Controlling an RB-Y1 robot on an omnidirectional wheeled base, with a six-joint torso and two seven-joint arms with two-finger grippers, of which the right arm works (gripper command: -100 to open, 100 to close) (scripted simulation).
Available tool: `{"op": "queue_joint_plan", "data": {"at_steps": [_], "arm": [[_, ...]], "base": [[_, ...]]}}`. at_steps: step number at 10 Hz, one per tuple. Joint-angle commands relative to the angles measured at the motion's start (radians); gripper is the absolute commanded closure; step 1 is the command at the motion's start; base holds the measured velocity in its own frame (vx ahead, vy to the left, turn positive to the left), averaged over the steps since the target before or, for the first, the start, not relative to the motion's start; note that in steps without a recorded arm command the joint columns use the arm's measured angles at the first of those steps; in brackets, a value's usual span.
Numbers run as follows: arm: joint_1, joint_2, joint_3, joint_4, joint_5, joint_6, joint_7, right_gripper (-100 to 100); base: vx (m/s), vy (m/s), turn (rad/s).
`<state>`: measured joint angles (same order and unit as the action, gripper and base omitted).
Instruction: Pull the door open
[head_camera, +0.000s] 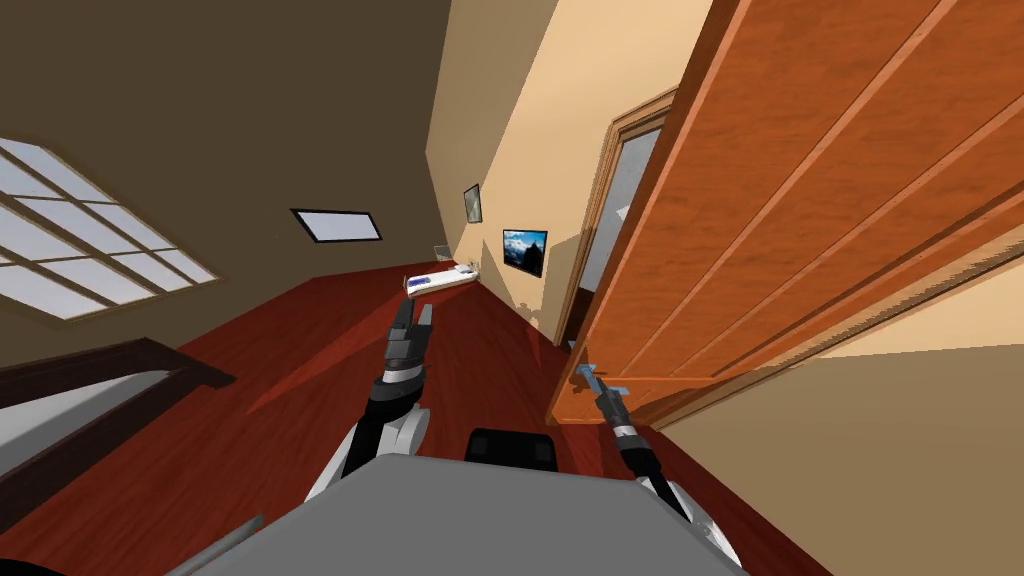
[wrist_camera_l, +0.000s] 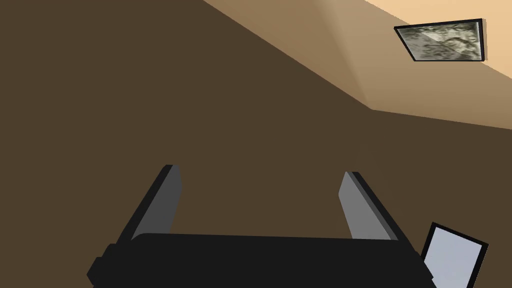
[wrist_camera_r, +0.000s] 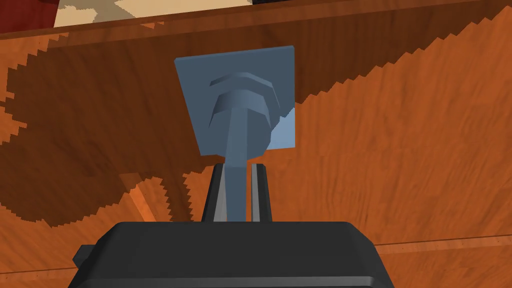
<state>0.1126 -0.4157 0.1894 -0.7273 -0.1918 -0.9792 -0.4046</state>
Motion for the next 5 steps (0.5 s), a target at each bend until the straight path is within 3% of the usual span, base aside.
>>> {"op": "queue_joint_plan", "data": {"at_steps": [1,3,5], "arm": [[-0.009,0.014,0.011,-0.011,-0.003,0.014,0.012,100],[-0.014,0.016,0.010,-0.003,-0.004,0.014,0.015,100],[-0.006,0.002,0.013,0.023,-0.011,-0.016,-0.001,100]], "base": [[-0.133,-0.131,0.116],[-0.076,-0.082,0.070],[-0.133,0.011,0.228]]}}
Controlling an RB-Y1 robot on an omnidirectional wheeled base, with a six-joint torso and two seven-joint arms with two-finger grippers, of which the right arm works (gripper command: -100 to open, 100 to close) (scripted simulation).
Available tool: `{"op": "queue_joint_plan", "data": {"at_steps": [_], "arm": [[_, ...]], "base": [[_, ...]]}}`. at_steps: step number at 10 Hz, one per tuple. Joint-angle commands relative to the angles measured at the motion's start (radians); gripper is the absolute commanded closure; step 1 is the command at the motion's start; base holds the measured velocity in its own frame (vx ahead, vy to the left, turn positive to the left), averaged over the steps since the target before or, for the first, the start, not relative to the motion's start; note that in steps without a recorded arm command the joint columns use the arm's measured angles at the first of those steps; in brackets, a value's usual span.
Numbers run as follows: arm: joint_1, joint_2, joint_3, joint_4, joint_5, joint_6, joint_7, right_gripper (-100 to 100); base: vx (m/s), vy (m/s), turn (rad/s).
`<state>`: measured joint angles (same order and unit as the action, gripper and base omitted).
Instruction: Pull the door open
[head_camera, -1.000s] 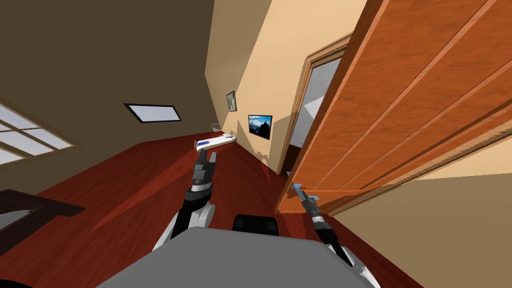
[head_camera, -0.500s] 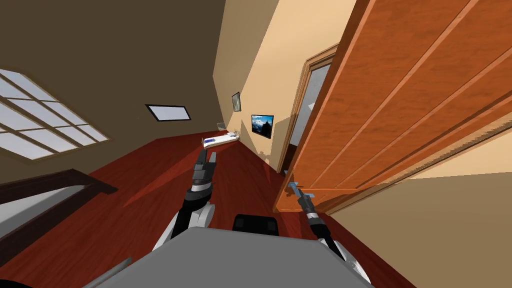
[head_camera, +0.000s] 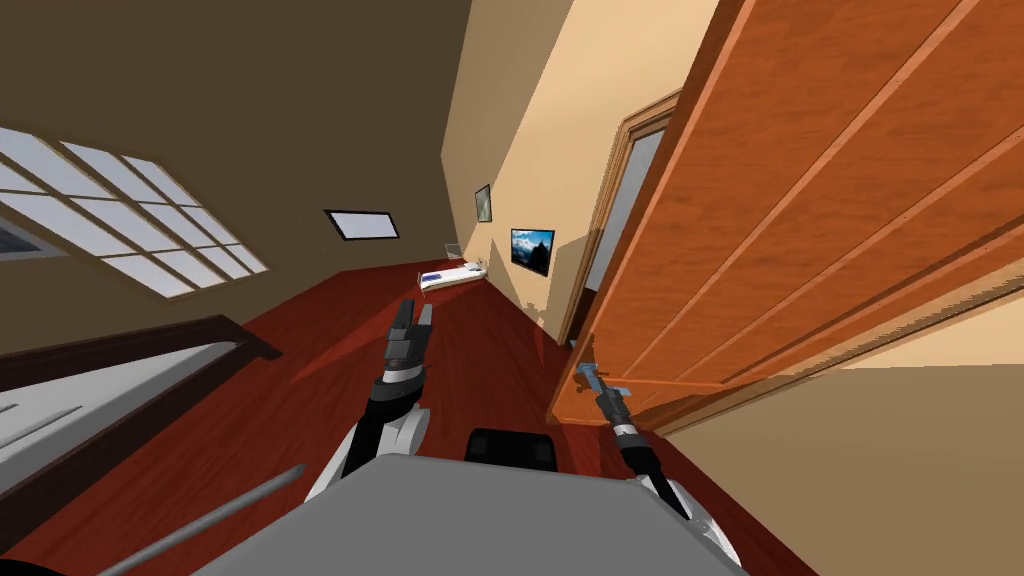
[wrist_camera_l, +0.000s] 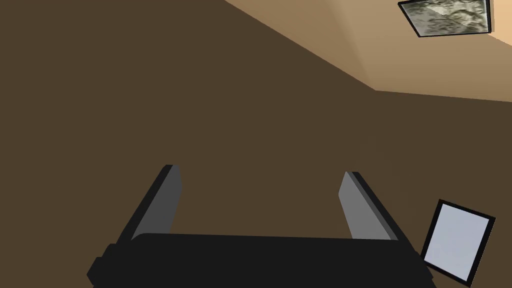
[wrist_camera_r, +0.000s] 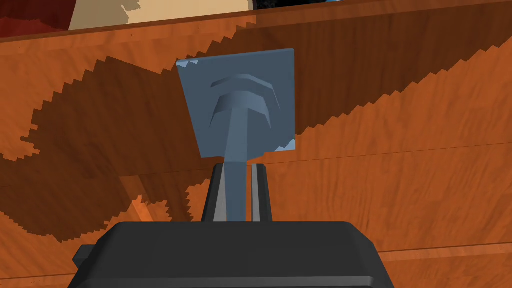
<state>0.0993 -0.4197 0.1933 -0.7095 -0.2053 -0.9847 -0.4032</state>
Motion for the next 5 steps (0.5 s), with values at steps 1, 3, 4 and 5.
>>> {"op": "queue_joint_plan", "data": {"at_steps": [1,3,4,5], "arm": [[0.011,-0.001,0.010,0.017,0.000,-0.025,-0.011,100],[0.019,-0.017,0.011,0.043,-0.007,-0.059,-0.028,100],[0.023,-0.026,0.012,0.057,-0.010,-0.077,-0.037,100],[0.025,-0.030,0.012,0.064,-0.012,-0.086,-0.042,100]], "base": [[-0.171,0.003,0.251],[-0.202,-0.045,0.205],[-0.200,-0.051,0.233],[-0.160,-0.038,0.169]]}}
